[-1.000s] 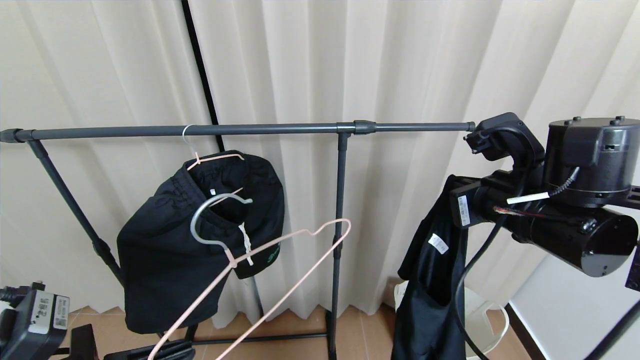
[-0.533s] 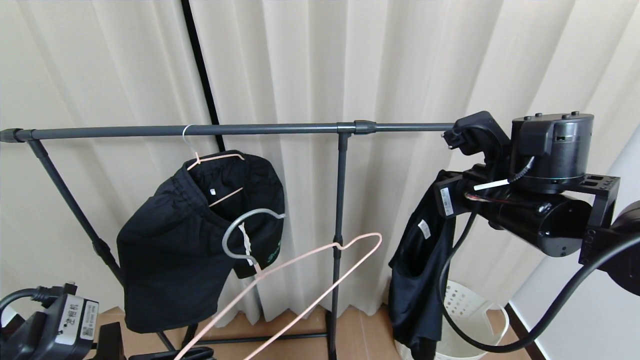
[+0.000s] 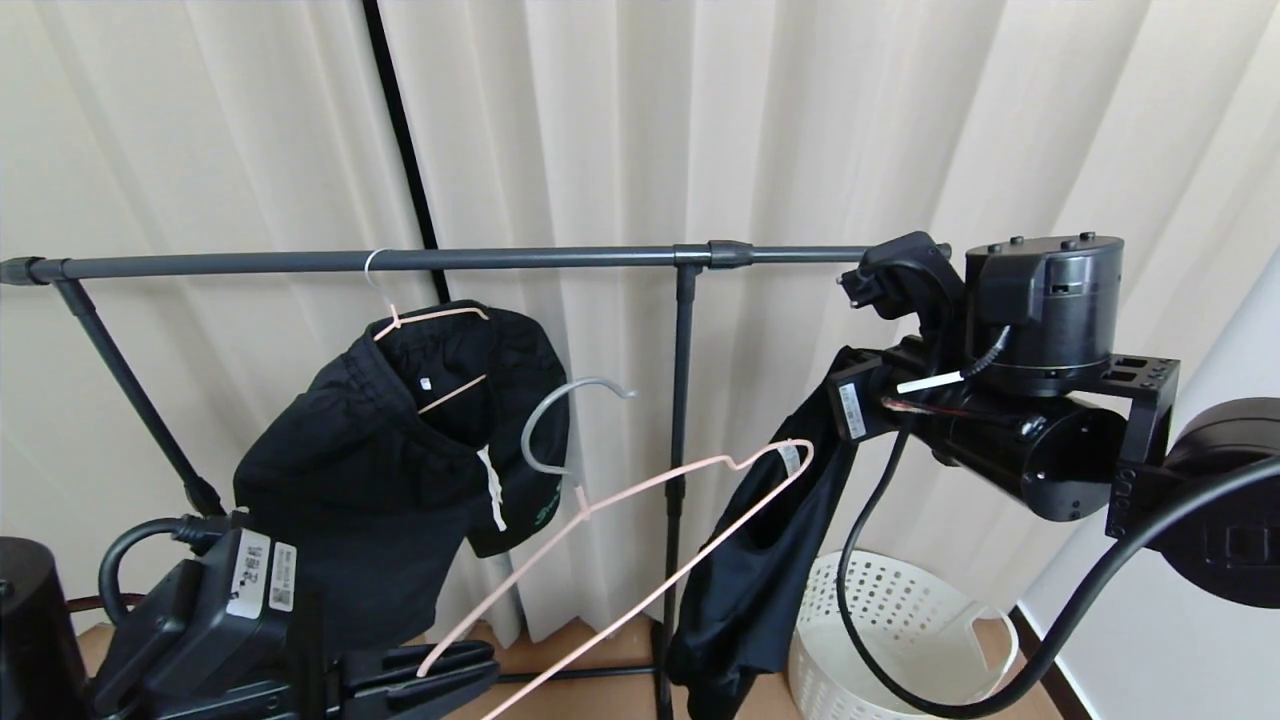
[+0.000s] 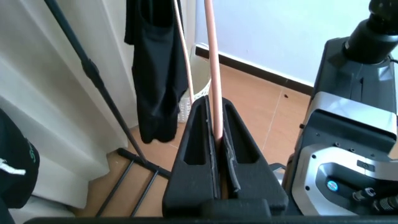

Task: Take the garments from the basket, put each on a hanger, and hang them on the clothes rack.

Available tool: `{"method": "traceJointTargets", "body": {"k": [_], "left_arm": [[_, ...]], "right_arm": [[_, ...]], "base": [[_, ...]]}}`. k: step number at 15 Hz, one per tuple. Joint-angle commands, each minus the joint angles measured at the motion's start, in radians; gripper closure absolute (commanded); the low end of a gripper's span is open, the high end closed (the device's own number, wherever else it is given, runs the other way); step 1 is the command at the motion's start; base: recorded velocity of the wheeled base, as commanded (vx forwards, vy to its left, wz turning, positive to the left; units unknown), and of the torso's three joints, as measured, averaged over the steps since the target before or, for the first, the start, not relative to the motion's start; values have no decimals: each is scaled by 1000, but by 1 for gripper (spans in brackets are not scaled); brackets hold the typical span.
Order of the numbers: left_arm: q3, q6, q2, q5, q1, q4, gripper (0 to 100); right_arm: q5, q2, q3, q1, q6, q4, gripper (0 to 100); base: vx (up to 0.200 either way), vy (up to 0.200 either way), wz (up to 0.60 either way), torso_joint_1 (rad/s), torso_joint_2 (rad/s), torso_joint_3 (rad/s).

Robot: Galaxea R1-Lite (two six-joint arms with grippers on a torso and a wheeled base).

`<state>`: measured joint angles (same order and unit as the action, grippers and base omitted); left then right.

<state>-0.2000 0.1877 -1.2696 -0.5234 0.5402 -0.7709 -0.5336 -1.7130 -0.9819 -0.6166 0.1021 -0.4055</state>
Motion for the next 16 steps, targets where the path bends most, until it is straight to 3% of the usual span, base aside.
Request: {"method": "traceJointTargets", "body": {"k": [1, 7, 16], "left_arm": [[-6, -2, -56, 0, -2, -10, 100], [-41, -17, -97, 2, -13, -31, 100], [-67, -17, -100, 2, -3, -39, 100]], "right_arm": [[-2, 3, 0, -26, -10, 4, 100], [-48, 7, 0, -92, -10, 10, 100], [-78, -4, -12, -106, -12, 4, 100]], "base": [[0, 0, 0, 0, 0, 0], [0, 0, 0, 0, 0, 0], [0, 0, 0, 0, 0, 0]]}}
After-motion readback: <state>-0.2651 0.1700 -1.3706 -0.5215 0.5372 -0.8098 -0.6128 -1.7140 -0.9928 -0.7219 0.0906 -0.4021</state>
